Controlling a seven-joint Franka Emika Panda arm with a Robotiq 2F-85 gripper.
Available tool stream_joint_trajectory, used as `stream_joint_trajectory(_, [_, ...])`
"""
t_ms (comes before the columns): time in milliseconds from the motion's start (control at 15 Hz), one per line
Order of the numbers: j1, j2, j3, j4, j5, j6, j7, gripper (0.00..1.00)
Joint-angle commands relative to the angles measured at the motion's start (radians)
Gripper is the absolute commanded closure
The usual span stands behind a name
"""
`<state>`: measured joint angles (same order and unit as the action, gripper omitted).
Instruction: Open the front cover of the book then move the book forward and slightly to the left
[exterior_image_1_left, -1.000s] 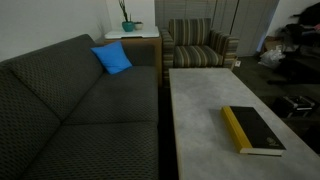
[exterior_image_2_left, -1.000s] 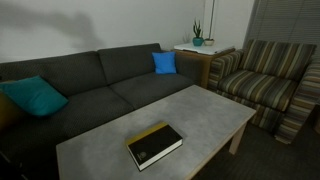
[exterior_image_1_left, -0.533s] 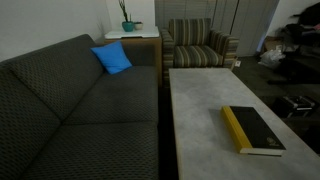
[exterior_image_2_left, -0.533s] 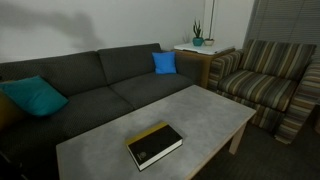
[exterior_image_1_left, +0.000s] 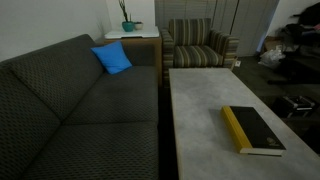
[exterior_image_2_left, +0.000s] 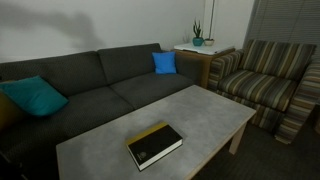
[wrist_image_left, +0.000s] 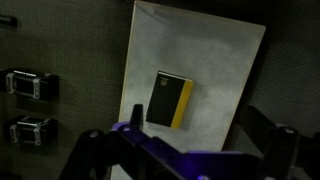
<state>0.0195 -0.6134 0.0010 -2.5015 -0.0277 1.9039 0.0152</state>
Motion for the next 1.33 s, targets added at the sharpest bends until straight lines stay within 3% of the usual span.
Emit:
stream_joint_trajectory(0, [-0.005, 0.000, 0.004, 0.002, 0.003, -0.002, -0.002, 0.00])
stream_joint_trajectory(467, [-0.003, -0.021, 0.018, -0.017, -0.023, 0.034, -0.008, 0.00])
stream_joint_trajectory(800, [0.034, 0.057, 0.001, -0.044, -0.056, 0.122, -0.158, 0.00])
stream_joint_trajectory(1067, [0.025, 0.229, -0.034, -0.035, -0.113, 0.175, -0.295, 0.00])
stream_joint_trajectory(1267, [0.019, 0.425, -0.103, 0.002, -0.054, 0.177, -0.403, 0.00])
